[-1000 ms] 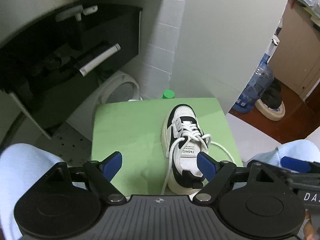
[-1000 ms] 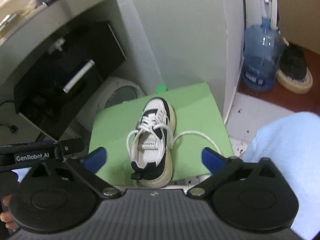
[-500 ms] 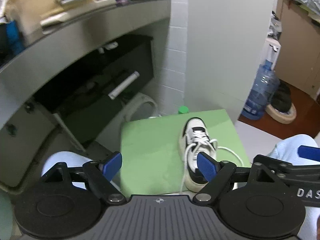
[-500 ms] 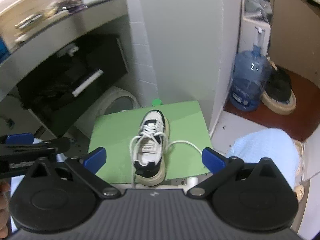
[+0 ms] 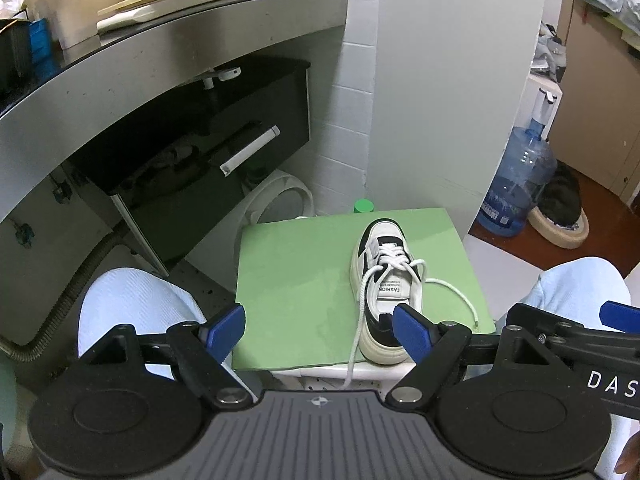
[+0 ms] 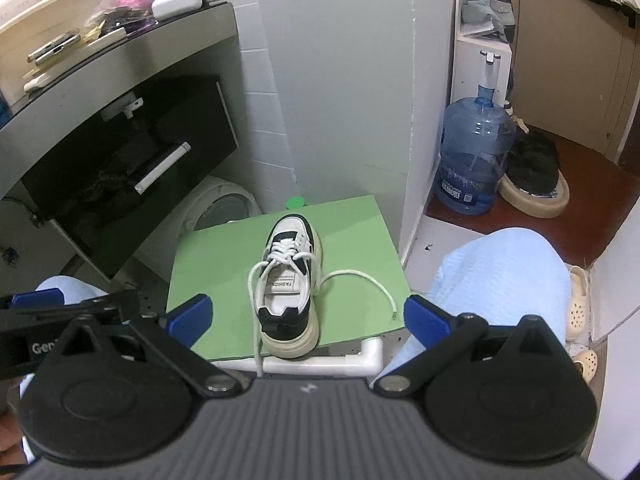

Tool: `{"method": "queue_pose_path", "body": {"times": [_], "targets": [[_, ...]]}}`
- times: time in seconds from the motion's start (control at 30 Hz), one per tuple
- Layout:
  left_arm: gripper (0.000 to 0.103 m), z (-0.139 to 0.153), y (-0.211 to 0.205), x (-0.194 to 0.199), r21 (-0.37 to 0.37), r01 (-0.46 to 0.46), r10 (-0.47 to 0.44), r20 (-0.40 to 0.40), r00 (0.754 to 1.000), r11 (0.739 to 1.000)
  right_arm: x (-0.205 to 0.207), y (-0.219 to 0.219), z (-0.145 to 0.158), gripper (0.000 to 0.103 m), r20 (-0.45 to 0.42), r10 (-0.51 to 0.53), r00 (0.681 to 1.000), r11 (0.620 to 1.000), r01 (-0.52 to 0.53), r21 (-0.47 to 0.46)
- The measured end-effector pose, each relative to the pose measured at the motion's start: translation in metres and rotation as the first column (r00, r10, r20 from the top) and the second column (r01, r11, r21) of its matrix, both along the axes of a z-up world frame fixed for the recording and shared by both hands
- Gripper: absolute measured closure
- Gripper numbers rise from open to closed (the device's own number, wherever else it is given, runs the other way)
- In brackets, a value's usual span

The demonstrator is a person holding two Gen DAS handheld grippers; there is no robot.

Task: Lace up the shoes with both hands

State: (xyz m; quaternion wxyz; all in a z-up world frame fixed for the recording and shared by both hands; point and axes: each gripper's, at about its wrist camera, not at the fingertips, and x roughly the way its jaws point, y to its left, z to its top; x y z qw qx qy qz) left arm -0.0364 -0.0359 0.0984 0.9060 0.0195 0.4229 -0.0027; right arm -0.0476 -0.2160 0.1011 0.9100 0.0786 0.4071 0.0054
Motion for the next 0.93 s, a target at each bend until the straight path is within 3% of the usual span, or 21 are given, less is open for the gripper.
{"method": "queue_pose_path", "body": {"times": [0.93], "targets": [[0.023, -0.0035, 0.0063, 0.0008, -0.001, -0.006, 0.006, -0.011, 1.000, 1.000, -0.0003, 0.0056, -0.0027, 0.000, 0.002, 0.015, 1.000, 1.000, -0.015, -0.007]]}}
